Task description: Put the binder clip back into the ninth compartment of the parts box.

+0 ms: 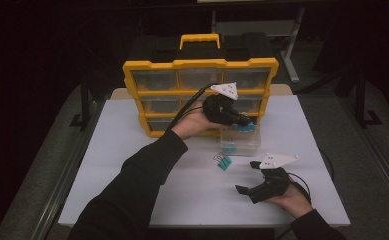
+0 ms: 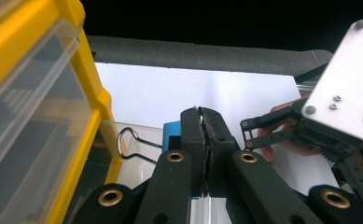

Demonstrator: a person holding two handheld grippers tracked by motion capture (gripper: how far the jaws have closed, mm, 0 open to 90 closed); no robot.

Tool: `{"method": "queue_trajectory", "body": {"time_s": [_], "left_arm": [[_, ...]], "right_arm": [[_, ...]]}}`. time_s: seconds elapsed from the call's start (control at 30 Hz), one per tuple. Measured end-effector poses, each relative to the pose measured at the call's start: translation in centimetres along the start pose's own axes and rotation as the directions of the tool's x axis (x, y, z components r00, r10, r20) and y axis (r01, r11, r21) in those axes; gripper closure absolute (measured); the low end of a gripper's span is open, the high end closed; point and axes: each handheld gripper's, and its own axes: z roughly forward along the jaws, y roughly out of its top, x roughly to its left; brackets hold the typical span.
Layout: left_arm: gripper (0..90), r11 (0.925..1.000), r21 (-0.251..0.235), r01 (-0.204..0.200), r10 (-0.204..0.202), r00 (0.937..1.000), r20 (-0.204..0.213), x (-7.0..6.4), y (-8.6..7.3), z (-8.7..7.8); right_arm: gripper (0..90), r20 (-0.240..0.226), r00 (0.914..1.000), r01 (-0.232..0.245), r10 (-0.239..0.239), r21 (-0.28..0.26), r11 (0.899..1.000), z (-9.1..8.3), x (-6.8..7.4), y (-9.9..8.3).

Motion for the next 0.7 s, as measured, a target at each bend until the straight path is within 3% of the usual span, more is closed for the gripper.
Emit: {"method": "queue_trajectory", "body": {"time_s": [0.7], "left_arm": [[88.8, 0.9937, 0.097, 0.056, -0.059, 0.9981, 0.020, 1.0, -2.3, 4.6]], "right_arm": [[0.0, 0.000, 1.0000, 0.002, -0.002, -0.006, 1.000, -0.1, 0.0, 0.0]]}}
